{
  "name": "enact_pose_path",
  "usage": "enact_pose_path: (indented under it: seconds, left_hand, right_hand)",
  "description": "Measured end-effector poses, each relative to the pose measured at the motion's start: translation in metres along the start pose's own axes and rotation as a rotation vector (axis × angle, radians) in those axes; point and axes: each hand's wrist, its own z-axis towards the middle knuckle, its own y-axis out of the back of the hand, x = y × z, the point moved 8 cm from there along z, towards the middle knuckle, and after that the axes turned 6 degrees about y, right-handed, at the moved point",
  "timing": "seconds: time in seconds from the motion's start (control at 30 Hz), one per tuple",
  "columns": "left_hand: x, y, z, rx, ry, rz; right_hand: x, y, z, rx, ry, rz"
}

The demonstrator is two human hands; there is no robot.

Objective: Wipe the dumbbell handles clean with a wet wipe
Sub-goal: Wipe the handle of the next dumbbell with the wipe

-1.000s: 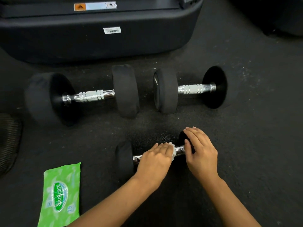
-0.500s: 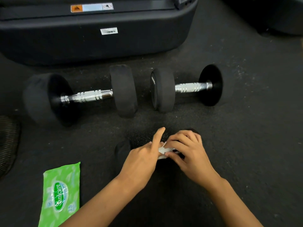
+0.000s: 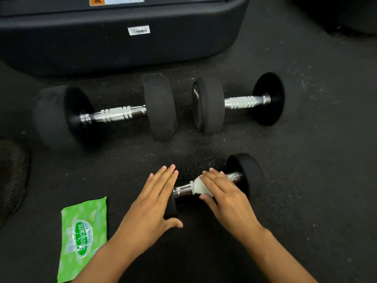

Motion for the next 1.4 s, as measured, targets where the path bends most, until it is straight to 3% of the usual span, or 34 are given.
enact_pose_path:
  seconds: [0.13,0.3,0.4,0.47,0.6,0.73,0.87,1.0,1.13,1.27,1.4]
  left_hand:
    - [-0.001,0.000,0.001,0.005,-0.011,-0.013]
    - [-0.001,0.001,-0.001,0.020,-0.011,-0.010]
    - [-0.001,-0.001,-0.001,-0.009,-0.012,-0.024]
    - [0.000,-0.002,0.000,-0.012,-0.022,-0.036]
    - [0.002,-0.002,0.001,0.004,-0.020,-0.071]
    - [0.002,-0.001,0.002,-0.036,-0.036,-0.056]
    - [0.002,-0.001,0.001,-0.033,-0.032,-0.065]
    - [0.003,-0.002,0.002,-0.043,-0.032,-0.051]
    - [0.003,-0.001,0.002,-0.027,-0.031,-0.073]
    - [0.003,0.000,0.003,-0.034,-0.033,-0.079]
    - [0.002,0.001,0.002,-0.014,-0.040,-0.079]
  right_hand:
    - [0.006,0.002,0.011,-0.122,-0.027,0.025]
    - [0.005,0.001,-0.007,-0.131,0.137,0.041]
    - [0.004,0.008,0.007,-0.187,0.034,0.053]
    - [0.019,-0.002,0.018,-0.155,0.016,0.048]
    - [0.030,-0.012,0.004,-0.104,0.165,0.029]
    - [0.033,-0.015,0.018,-0.119,0.083,0.008]
    - [0.040,-0.018,0.009,-0.065,0.180,0.019]
    - [0.036,-0.015,0.024,-0.095,0.094,0.030]
    - [0.039,-0.014,0.015,-0.048,0.243,0.028]
    - [0.037,-0.016,0.028,-0.051,0.164,0.013]
    - [0.039,-0.015,0.017,-0.015,0.257,0.031]
